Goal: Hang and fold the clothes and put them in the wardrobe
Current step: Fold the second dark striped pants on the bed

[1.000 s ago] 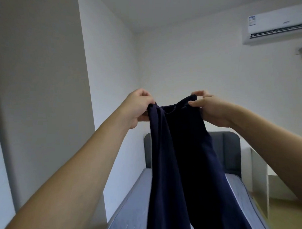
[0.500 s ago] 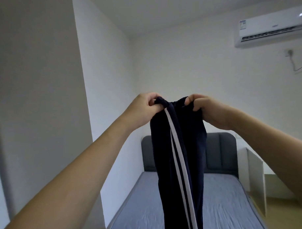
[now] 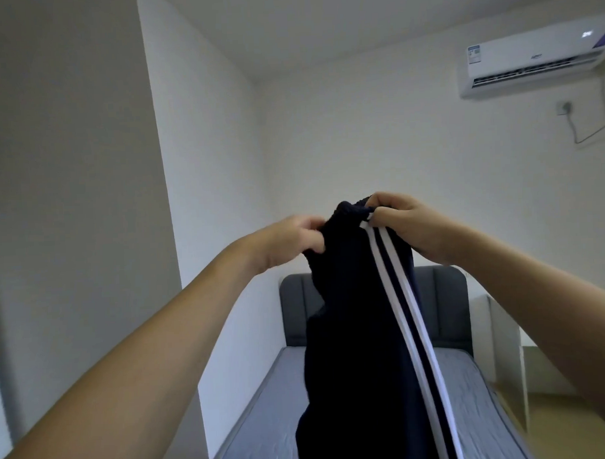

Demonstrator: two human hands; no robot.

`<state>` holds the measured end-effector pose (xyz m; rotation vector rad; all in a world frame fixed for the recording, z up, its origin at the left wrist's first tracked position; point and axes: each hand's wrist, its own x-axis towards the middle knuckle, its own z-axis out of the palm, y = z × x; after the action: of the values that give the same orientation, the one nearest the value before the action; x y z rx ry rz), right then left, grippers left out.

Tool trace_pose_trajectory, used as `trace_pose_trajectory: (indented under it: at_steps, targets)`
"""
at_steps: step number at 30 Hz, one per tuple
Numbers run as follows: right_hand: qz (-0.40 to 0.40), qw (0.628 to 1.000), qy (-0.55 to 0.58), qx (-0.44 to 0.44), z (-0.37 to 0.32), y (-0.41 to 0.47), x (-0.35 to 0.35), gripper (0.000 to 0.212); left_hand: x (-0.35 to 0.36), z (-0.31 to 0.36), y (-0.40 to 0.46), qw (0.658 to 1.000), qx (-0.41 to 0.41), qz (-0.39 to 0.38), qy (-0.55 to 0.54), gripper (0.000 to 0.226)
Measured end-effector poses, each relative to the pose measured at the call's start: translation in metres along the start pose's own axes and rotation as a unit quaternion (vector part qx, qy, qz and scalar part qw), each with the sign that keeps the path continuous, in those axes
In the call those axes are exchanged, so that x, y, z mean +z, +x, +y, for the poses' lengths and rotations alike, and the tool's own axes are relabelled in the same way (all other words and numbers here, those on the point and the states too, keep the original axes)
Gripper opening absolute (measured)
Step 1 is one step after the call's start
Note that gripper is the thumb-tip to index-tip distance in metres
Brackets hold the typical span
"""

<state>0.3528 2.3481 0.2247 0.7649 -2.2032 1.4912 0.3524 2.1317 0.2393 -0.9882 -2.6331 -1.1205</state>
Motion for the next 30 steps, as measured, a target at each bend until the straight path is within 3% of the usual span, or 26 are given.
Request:
trace_pose_trajectory:
  at_steps: [2, 5, 7, 9, 11, 13, 15, 17, 20, 24, 27, 30]
  targets:
    - [-0.017, 1.000, 0.000, 0.015, 0.003, -0.006, -0.002, 0.023, 0.005, -0.004, -0.003, 0.995, -0.015, -0.061, 0.073, 0.033]
    - [-0.046, 0.995, -0.080, 0.035, 0.007, -0.011, -0.007, 0.015, 0.011, -0.008, -0.003, 0.978, -0.002, 0.033, 0.207, 0.027]
    - [-0.067, 0.988, -0.133, 0.050, 0.006, -0.016, -0.011, 0.006, 0.016, -0.009, -0.001, 0.973, 0.024, 0.081, 0.215, 0.023]
    - [-0.071, 0.981, -0.177, 0.038, 0.009, -0.018, -0.014, 0.026, 0.023, -0.008, 0.003, 0.957, 0.084, 0.116, 0.251, 0.014]
    - [-0.048, 0.985, -0.166, -0.006, 0.012, -0.020, -0.015, 0.023, 0.030, -0.003, 0.005, 0.937, 0.134, 0.132, 0.293, 0.005]
    - [-0.037, 0.994, -0.097, -0.041, 0.016, -0.024, -0.016, 0.015, 0.031, 0.000, 0.006, 0.950, 0.119, 0.101, 0.269, 0.002]
    - [-0.035, 0.994, -0.071, -0.071, 0.021, -0.028, -0.017, 0.016, 0.028, 0.004, 0.001, 0.987, 0.028, 0.035, 0.154, 0.013]
    - [-0.042, 0.989, -0.103, -0.094, 0.025, -0.031, -0.012, 0.013, 0.028, 0.003, -0.003, 0.996, -0.054, -0.022, 0.070, 0.031]
    - [-0.073, 0.984, -0.132, -0.093, 0.030, -0.036, -0.001, 0.017, 0.033, -0.001, -0.006, 0.988, -0.119, -0.049, 0.088, 0.044]
    - [-0.101, 0.979, -0.153, -0.091, 0.042, -0.041, 0.012, 0.016, 0.041, -0.009, -0.008, 0.961, -0.194, -0.104, 0.169, 0.023]
    - [-0.095, 0.978, -0.158, -0.098, 0.047, -0.043, 0.012, 0.018, 0.038, -0.022, -0.019, 0.968, -0.189, -0.117, 0.118, 0.025]
    - [-0.069, 0.979, -0.169, -0.096, 0.051, -0.040, 0.006, 0.021, 0.025, -0.039, -0.034, 0.986, -0.144, -0.072, 0.028, 0.035]
